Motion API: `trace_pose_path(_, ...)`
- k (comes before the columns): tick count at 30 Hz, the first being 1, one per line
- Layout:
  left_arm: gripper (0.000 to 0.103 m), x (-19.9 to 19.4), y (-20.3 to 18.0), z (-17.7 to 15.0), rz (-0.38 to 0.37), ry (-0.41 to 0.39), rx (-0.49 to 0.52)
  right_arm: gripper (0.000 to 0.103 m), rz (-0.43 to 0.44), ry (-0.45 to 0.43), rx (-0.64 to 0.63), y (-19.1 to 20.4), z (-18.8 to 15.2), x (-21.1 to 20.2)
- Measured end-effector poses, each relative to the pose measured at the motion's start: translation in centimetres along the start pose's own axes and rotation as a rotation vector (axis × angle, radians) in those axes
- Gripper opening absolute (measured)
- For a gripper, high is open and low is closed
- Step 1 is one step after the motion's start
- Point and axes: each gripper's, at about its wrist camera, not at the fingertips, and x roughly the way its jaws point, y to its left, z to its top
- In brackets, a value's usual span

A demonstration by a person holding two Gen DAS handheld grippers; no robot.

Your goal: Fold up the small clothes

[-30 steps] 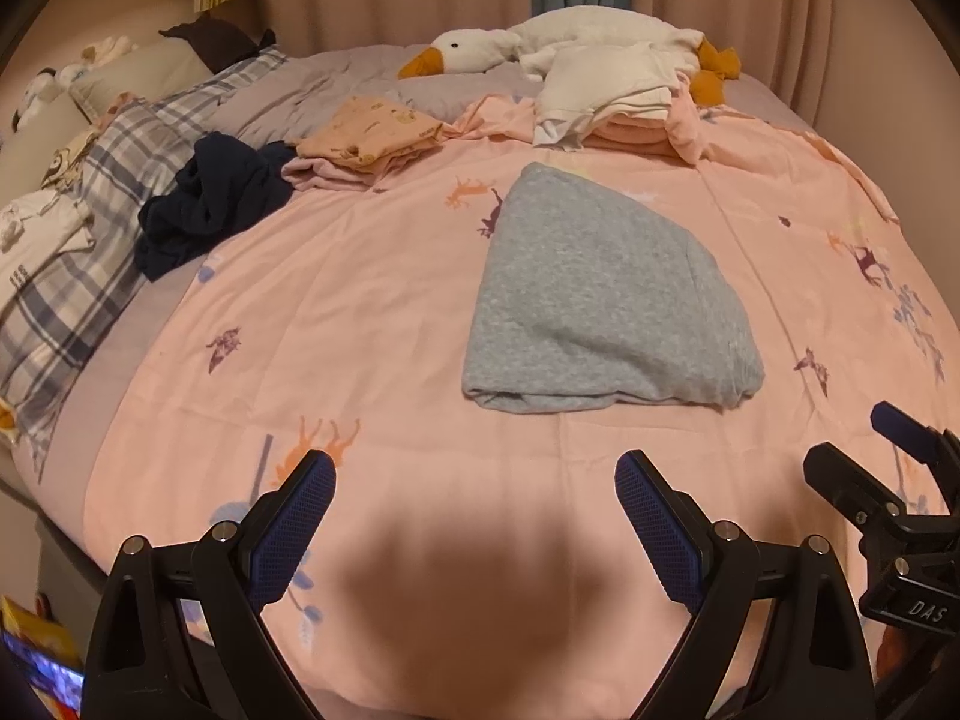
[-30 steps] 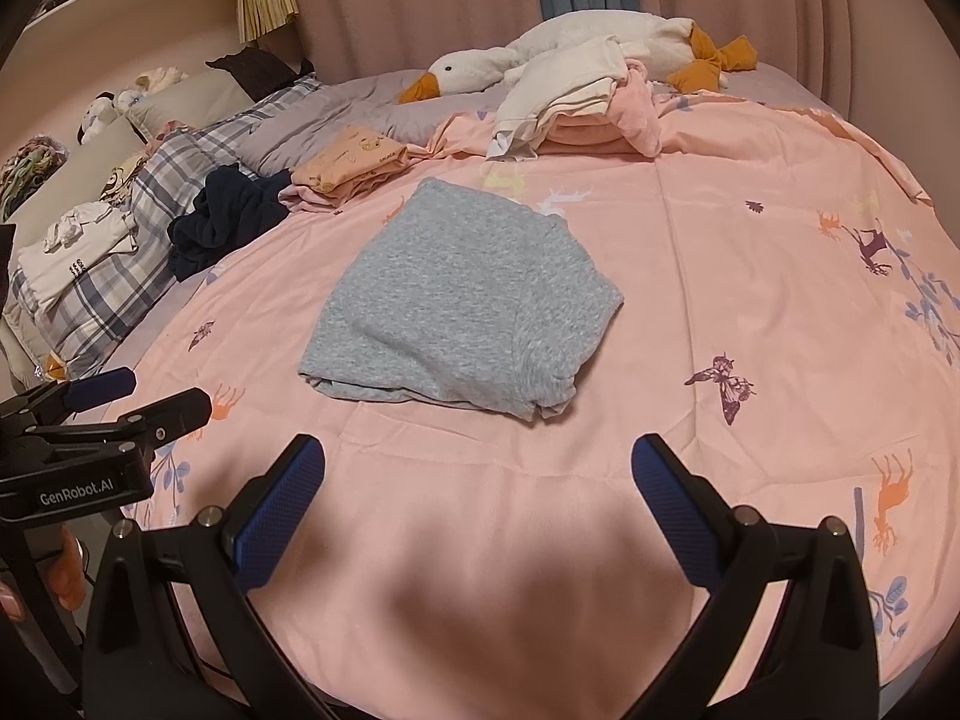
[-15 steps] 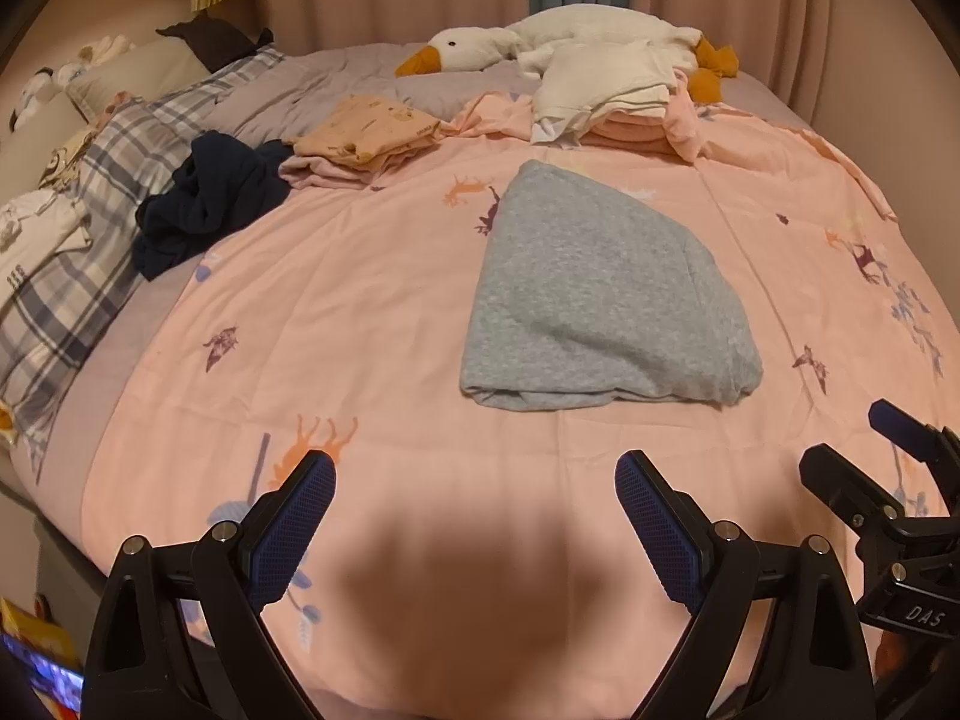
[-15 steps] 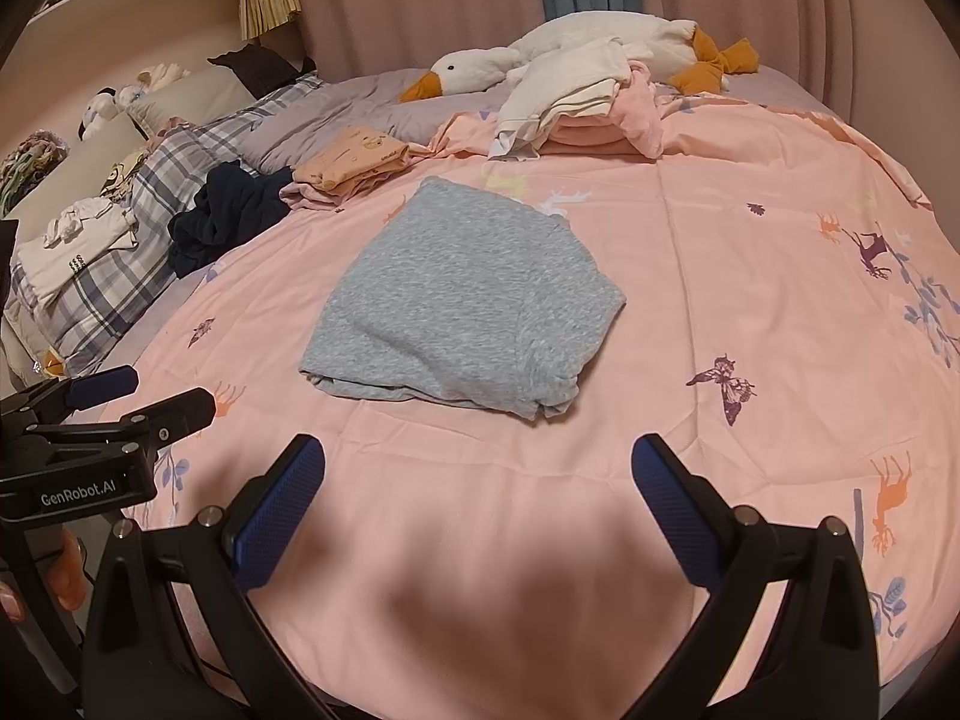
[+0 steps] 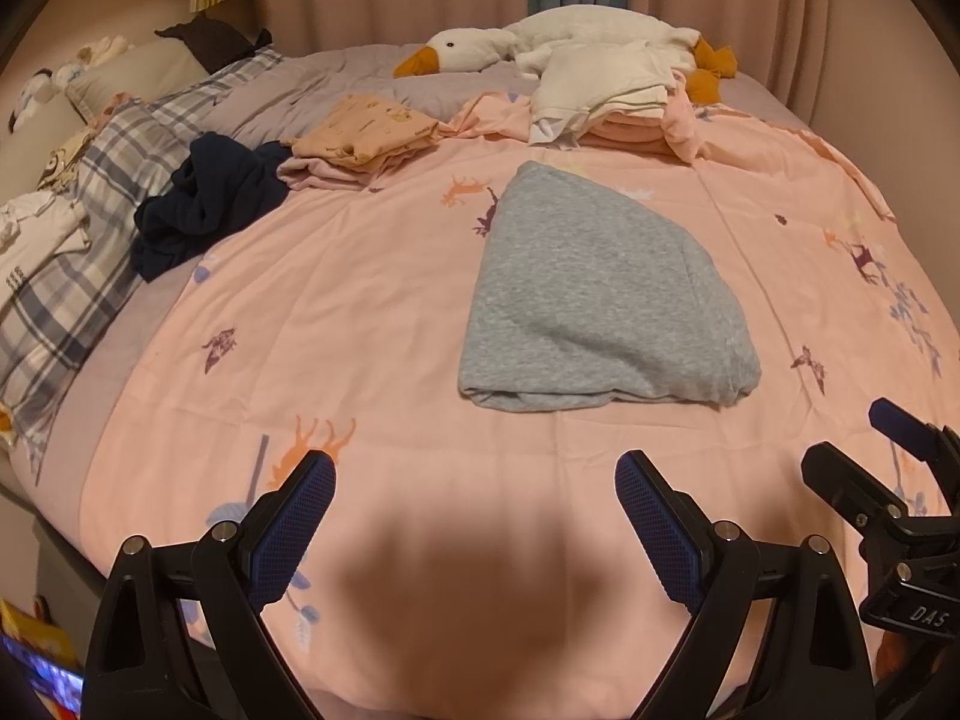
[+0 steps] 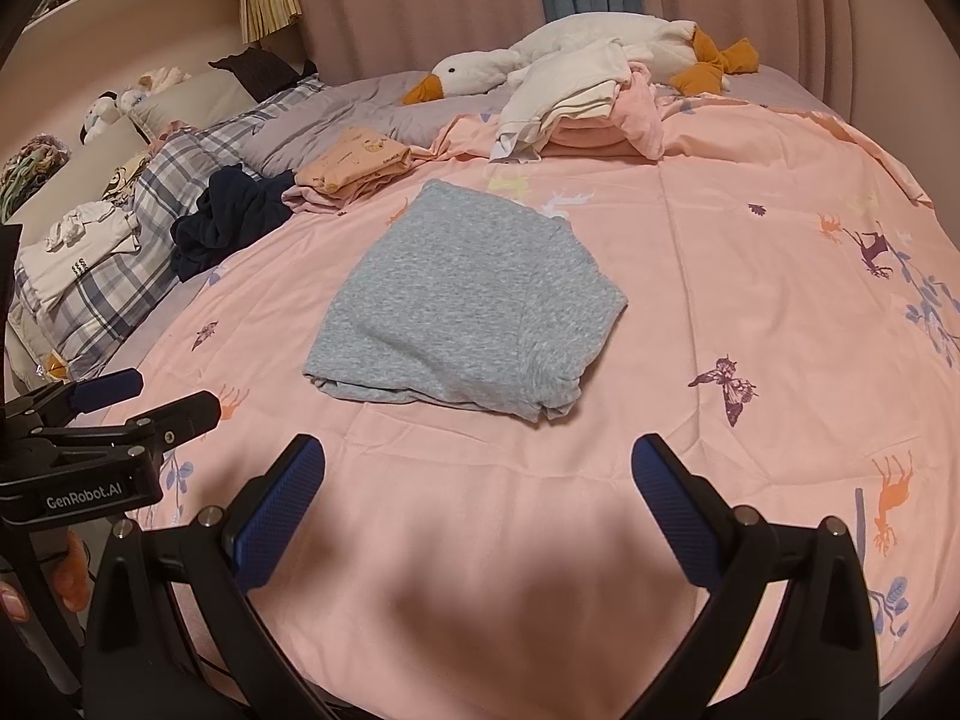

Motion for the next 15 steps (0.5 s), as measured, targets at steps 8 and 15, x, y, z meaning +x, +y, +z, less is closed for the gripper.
trace_pose_path(8, 0.094, 0.03, 0.06, 0.19, -0.002, 0.000, 0.001, 0.103, 0.005, -0.014, 0.002, 0.25, 0.22, -0.42)
trace_pose_path(15, 0.094, 0.00, 0.13, 0.27, 0.003, -0.003, -0.004, 0.103, 0.004, -0.012, 0.002, 0.31, 0.26, -0.38)
